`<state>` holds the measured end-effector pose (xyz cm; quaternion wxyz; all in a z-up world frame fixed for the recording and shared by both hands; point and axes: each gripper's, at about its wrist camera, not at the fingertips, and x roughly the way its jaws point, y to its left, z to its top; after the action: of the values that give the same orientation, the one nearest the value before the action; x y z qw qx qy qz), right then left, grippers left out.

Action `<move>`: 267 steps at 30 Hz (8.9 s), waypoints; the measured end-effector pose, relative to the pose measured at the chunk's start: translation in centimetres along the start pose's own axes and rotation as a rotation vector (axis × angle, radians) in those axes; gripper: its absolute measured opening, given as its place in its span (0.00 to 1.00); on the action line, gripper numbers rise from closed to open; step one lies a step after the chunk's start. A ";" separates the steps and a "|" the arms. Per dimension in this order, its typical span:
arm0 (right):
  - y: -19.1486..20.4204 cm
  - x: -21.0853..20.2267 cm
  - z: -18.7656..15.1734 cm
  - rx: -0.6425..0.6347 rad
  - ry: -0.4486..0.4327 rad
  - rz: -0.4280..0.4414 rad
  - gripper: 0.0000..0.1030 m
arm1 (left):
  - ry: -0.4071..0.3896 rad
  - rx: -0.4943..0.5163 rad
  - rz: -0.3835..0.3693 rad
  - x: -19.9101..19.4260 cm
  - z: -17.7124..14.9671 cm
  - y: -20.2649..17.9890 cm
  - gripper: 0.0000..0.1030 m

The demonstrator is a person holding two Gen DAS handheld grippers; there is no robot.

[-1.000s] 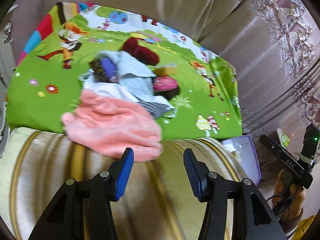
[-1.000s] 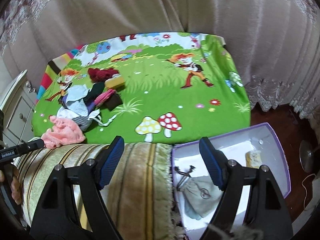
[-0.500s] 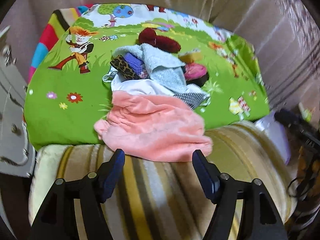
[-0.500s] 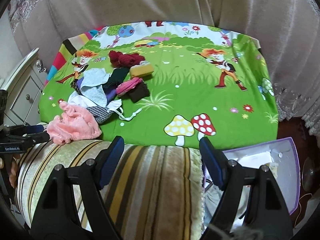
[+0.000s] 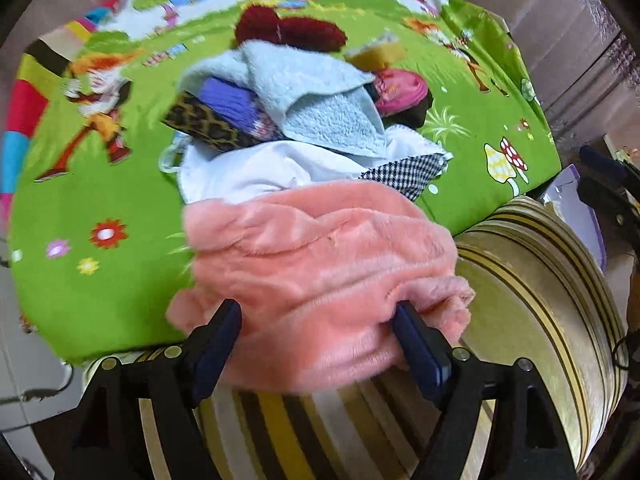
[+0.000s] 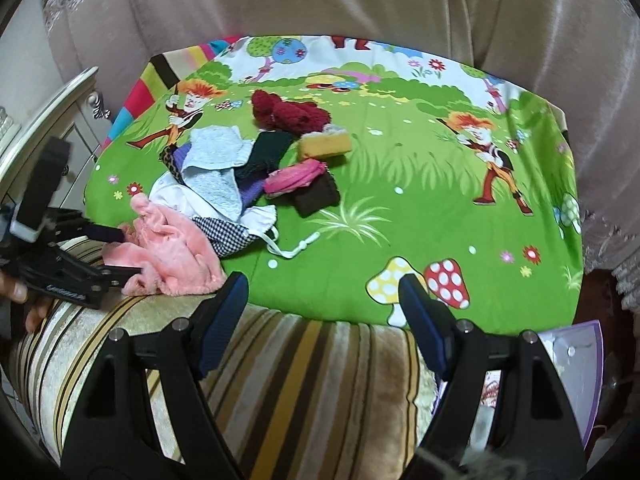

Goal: Organize soft objects
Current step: 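Move both tools back to the pile and grasp the pink towel with the left tool, then grasp the white cloth with the right tool while the left tool holds the pink towel, then carry the pink towel and white cloth to the box and release both, then return both tools to the pile on the bed, then grasp the houndstooth cloth with the left tool while the right tool grasps the green knit glove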

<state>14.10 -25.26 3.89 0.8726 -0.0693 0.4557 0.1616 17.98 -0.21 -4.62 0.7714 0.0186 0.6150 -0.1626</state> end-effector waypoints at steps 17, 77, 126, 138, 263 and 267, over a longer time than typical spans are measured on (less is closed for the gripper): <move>2.9 2.2 2.1 -0.073 0.022 0.034 0.78 | -0.018 -0.058 -0.172 1.7 -0.4 2.2 0.15; 11.3 9.2 13.0 -0.121 -0.159 0.130 0.14 | -0.491 -0.424 -0.081 -9.3 -6.3 7.6 0.13; -16.8 -15.3 -10.1 0.445 -0.315 -0.218 0.13 | -0.447 0.072 -0.249 -9.2 -1.9 -20.3 0.13; -21.5 -13.0 -14.7 0.558 -0.207 -0.344 0.13 | -0.330 0.242 -0.288 -5.8 -1.2 -29.2 0.13; 1.3 6.2 6.2 -0.018 0.007 0.102 0.72 | -0.147 -0.196 -0.079 2.2 4.1 -0.3 0.20; 1.9 7.4 6.9 -0.020 0.030 0.116 0.72 | -0.173 -0.256 -0.145 1.0 1.9 0.7 0.20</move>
<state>22.75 -20.03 1.87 0.8539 -0.0539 0.4705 0.2157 20.16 -0.21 -5.22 0.8038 -0.1384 0.5616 -0.1393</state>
